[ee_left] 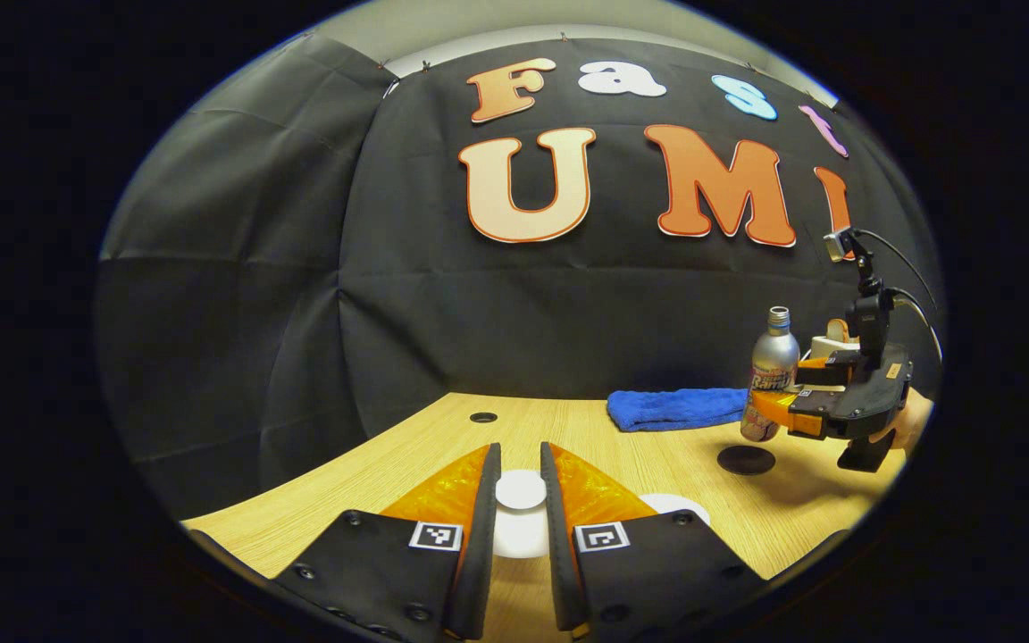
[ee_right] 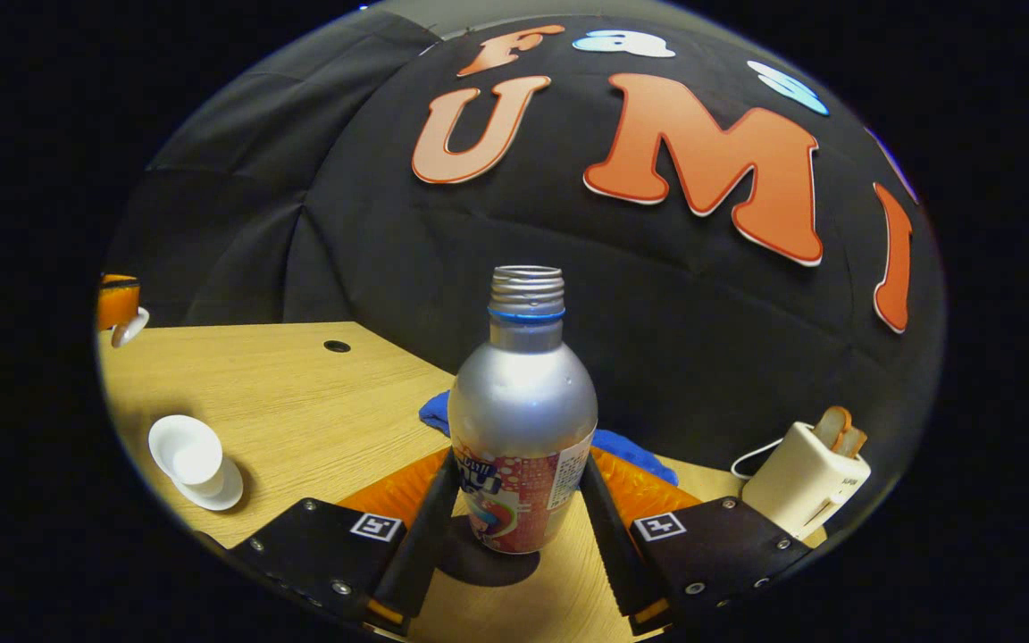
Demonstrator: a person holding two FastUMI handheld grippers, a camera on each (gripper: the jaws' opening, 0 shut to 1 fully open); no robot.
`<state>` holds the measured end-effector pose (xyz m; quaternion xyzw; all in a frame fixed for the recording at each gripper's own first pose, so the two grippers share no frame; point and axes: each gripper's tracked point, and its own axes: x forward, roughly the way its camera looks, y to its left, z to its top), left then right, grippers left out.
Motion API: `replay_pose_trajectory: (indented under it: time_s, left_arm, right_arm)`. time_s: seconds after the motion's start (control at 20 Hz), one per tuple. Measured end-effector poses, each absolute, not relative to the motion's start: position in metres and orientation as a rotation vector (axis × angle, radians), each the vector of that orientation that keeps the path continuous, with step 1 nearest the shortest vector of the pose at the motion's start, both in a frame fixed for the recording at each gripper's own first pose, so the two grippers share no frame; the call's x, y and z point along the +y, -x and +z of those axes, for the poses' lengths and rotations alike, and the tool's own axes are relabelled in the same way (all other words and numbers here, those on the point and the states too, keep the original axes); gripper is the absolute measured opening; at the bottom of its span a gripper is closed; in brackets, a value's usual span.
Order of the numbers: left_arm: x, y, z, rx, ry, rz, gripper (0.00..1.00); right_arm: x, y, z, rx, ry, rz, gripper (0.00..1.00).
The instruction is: Open the teacup lid with one hand, grasp the water bottle and pour water into the teacup with the other hand; after pouring, place the water bottle on the coaster and then close the teacup lid.
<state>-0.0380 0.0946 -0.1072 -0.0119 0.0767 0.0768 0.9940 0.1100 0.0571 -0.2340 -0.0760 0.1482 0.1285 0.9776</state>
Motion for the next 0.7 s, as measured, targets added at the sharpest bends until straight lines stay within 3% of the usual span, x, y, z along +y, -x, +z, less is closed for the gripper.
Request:
replay_pose_trajectory:
  time_s: [0.15,0.2,0.6,0.7]
  left_arm:
    - [0.091,0.036,-0.112,0.169,0.024,0.152,0.29]
    - [0.091,0.036,-0.113,0.172,0.022,0.152,0.32]
    - [0.071,0.027,-0.114,0.176,0.041,0.113,0.29]
    - [0.062,0.025,-0.114,0.176,0.052,0.096,0.32]
  right_arm:
    - [0.060,-0.107,-0.254,0.354,0.092,0.268,0.77]
    - [0.060,-0.106,-0.258,0.358,0.087,0.263,0.80]
    - [0.053,-0.107,-0.272,0.399,0.014,0.234,0.80]
    - [0.051,-0.107,-0.272,0.406,-0.010,0.224,0.80]
